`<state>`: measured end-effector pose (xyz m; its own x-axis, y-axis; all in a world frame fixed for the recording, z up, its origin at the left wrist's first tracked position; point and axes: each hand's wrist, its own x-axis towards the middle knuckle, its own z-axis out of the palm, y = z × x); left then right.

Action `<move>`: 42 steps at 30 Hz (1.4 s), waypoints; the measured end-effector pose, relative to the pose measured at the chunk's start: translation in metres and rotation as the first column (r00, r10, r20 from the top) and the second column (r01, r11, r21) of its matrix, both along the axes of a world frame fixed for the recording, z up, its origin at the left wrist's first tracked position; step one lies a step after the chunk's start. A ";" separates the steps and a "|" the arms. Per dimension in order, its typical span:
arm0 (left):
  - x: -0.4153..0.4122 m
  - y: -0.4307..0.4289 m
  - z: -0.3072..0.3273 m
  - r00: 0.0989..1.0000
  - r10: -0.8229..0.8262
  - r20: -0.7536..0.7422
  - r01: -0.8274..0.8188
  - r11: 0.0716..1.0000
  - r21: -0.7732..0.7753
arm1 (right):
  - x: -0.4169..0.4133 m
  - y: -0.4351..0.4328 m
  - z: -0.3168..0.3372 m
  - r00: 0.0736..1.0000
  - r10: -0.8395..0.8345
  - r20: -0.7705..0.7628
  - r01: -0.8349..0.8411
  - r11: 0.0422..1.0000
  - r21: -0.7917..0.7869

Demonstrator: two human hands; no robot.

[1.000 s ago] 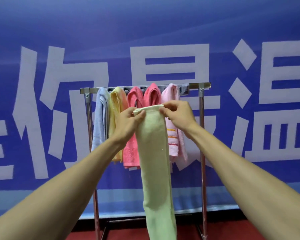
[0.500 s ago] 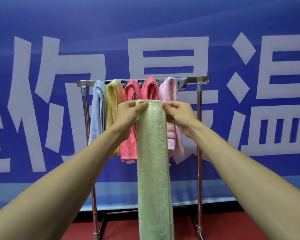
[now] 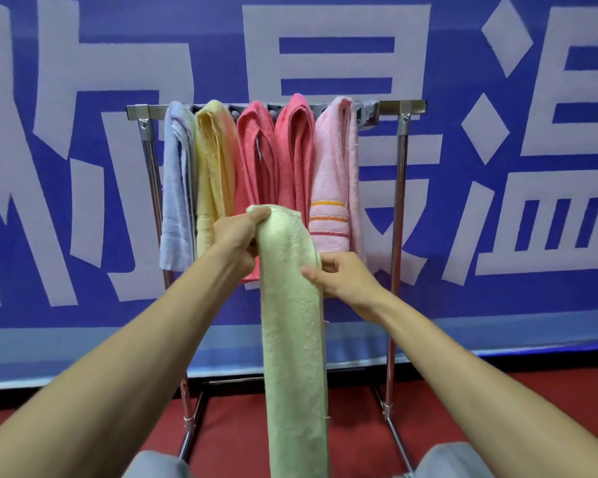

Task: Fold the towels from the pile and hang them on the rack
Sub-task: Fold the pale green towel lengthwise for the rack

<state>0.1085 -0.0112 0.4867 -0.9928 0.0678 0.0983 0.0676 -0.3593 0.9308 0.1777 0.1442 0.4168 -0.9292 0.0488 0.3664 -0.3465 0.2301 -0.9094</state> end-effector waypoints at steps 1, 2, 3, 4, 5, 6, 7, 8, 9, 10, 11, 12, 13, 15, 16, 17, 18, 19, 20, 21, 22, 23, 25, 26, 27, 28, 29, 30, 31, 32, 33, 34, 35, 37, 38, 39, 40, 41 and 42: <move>-0.005 -0.001 -0.010 1.000 -0.005 0.027 0.005 1.000 -0.017 | -0.002 -0.002 -0.009 0.999 -0.039 -0.022 0.039 0.999 0.008; -0.010 -0.003 -0.022 0.999 -0.011 0.051 0.013 0.999 -0.035 | -0.005 -0.003 -0.017 0.996 -0.083 -0.045 0.084 0.996 0.016; -0.015 -0.005 -0.033 0.997 -0.007 0.071 0.010 0.999 -0.044 | -0.007 -0.004 -0.023 0.992 -0.115 -0.058 0.116 0.993 0.014; -0.019 -0.008 -0.045 0.996 0.010 0.086 -0.006 0.999 -0.039 | -0.009 -0.005 -0.030 0.989 -0.139 -0.059 0.140 0.990 0.004; -0.024 -0.011 -0.057 0.994 0.030 0.101 -0.028 0.999 -0.029 | -0.011 -0.006 -0.038 0.986 -0.157 -0.053 0.156 0.988 -0.016; -0.027 -0.013 -0.070 0.992 0.045 0.120 -0.043 0.999 -0.024 | -0.013 -0.006 -0.046 0.983 -0.177 -0.044 0.176 0.984 -0.027; -0.029 -0.015 -0.083 0.989 0.046 0.139 -0.042 0.999 -0.031 | -0.015 -0.007 -0.055 0.981 -0.189 -0.033 0.188 0.982 -0.033; -0.031 -0.017 -0.095 0.988 0.026 0.153 -0.020 0.999 -0.040 | -0.017 -0.008 -0.063 0.980 -0.197 -0.023 0.196 0.980 -0.034; -0.031 -0.019 -0.108 0.987 -0.005 0.162 0.013 0.999 -0.051 | -0.020 -0.010 -0.071 0.980 -0.200 -0.010 0.200 0.979 -0.042; -0.030 -0.020 -0.119 0.985 -0.043 0.167 0.053 0.997 -0.055 | -0.022 -0.012 -0.079 0.979 -0.203 0.004 0.203 0.978 -0.056; -0.029 -0.021 -0.130 0.982 -0.080 0.171 0.092 0.994 -0.066 | -0.024 -0.014 -0.086 0.979 -0.203 0.021 0.204 0.976 -0.080; -0.029 -0.022 -0.141 0.976 -0.122 0.179 0.139 0.987 -0.081 | -0.026 -0.015 -0.093 0.979 -0.202 0.039 0.205 0.973 -0.105; -0.028 -0.022 -0.152 0.967 -0.169 0.192 0.192 0.976 -0.107 | -0.028 -0.016 -0.099 0.979 -0.198 0.057 0.204 0.970 -0.129; -0.028 -0.024 -0.175 0.938 -0.260 0.230 0.299 0.941 -0.156 | -0.030 -0.017 -0.111 0.978 -0.185 0.095 0.200 0.962 -0.184; -0.029 -0.024 -0.187 0.920 -0.304 0.248 0.350 0.921 -0.172 | -0.031 -0.017 -0.117 0.977 -0.180 0.113 0.201 0.956 -0.215; -0.028 -0.024 -0.199 0.902 -0.344 0.260 0.398 0.898 -0.189 | -0.032 -0.017 -0.124 0.976 -0.176 0.132 0.204 0.948 -0.244; -0.027 -0.023 -0.209 0.883 -0.383 0.272 0.442 0.874 -0.203 | -0.031 -0.016 -0.132 0.973 -0.174 0.153 0.210 0.941 -0.265; -0.026 -0.024 -0.218 0.866 -0.409 0.287 0.474 0.855 -0.209 | -0.030 -0.016 -0.139 0.970 -0.173 0.172 0.216 0.937 -0.275; -0.026 -0.024 -0.224 0.852 -0.428 0.301 0.496 0.844 -0.205 | -0.028 -0.016 -0.145 0.968 -0.169 0.188 0.217 0.937 -0.275; -0.025 -0.025 -0.228 0.845 -0.436 0.311 0.508 0.836 -0.207 | -0.026 -0.015 -0.151 0.966 -0.163 0.200 0.215 0.938 -0.273; -0.025 -0.024 -0.231 0.840 -0.442 0.314 0.516 0.830 -0.212 | -0.026 -0.015 -0.154 0.965 -0.162 0.208 0.217 0.937 -0.273; -0.024 -0.023 -0.232 0.841 -0.443 0.311 0.519 0.824 -0.230 | -0.026 -0.014 -0.156 0.964 -0.166 0.209 0.222 0.935 -0.278; -0.021 -0.019 -0.233 0.853 -0.432 0.293 0.508 0.815 -0.279 | -0.028 -0.012 -0.155 0.961 -0.182 0.207 0.240 0.920 -0.309; -0.020 -0.017 -0.234 0.861 -0.428 0.275 0.499 0.814 -0.296 | -0.028 -0.010 -0.154 0.960 -0.189 0.207 0.251 0.909 -0.333; -0.018 -0.016 -0.234 0.864 -0.433 0.258 0.498 0.810 -0.309 | -0.027 -0.008 -0.154 0.958 -0.197 0.207 0.261 0.897 -0.356; -0.016 -0.016 -0.233 0.860 -0.444 0.249 0.506 0.802 -0.318 | -0.026 -0.006 -0.153 0.956 -0.205 0.208 0.272 0.886 -0.375; -0.014 -0.016 -0.233 0.856 -0.456 0.244 0.515 0.790 -0.332 | -0.024 -0.004 -0.153 0.953 -0.214 0.212 0.284 0.876 -0.391; -0.012 -0.016 -0.234 0.856 -0.463 0.229 0.516 0.779 -0.355 | -0.022 -0.002 -0.154 0.950 -0.222 0.220 0.297 0.865 -0.405; -0.009 -0.015 -0.235 0.864 -0.460 0.202 0.503 0.775 -0.383 | -0.019 0.000 -0.155 0.945 -0.228 0.232 0.309 0.853 -0.419; -0.006 -0.014 -0.237 0.878 -0.450 0.163 0.476 0.783 -0.401 | -0.018 0.002 -0.155 0.940 -0.233 0.248 0.323 0.841 -0.434; -0.003 -0.013 -0.237 0.894 -0.433 0.119 0.442 0.802 -0.402 | -0.016 0.004 -0.155 0.936 -0.234 0.264 0.334 0.829 -0.449; 0.000 -0.011 -0.236 0.909 -0.409 0.083 0.407 0.825 -0.391 | -0.015 0.006 -0.155 0.932 -0.229 0.282 0.341 0.818 -0.463; 0.004 -0.010 -0.235 0.921 -0.386 0.049 0.375 0.847 -0.377 | -0.015 0.007 -0.155 0.928 -0.218 0.302 0.344 0.811 -0.473; 0.010 -0.008 -0.232 0.935 -0.354 -0.017 0.325 0.875 -0.360 | -0.013 0.009 -0.157 0.921 -0.176 0.347 0.335 0.813 -0.476; 0.012 -0.007 -0.230 0.939 -0.342 -0.041 0.307 0.884 -0.354 | -0.013 0.009 -0.159 0.916 -0.153 0.370 0.328 0.818 -0.472; 0.014 -0.007 -0.227 0.943 -0.327 -0.057 0.289 0.893 -0.345 | -0.013 0.008 -0.161 0.909 -0.133 0.394 0.321 0.827 -0.462; 0.015 -0.008 -0.224 0.949 -0.308 -0.070 0.268 0.903 -0.336 | -0.014 0.008 -0.163 0.900 -0.116 0.420 0.315 0.840 -0.443; 0.016 -0.009 -0.221 0.954 -0.290 -0.080 0.249 0.911 -0.328 | -0.013 0.006 -0.164 0.889 -0.094 0.448 0.301 0.857 -0.418; 0.015 -0.011 -0.218 0.958 -0.273 -0.088 0.232 0.918 -0.321 | -0.013 0.005 -0.167 0.880 -0.057 0.471 0.271 0.876 -0.399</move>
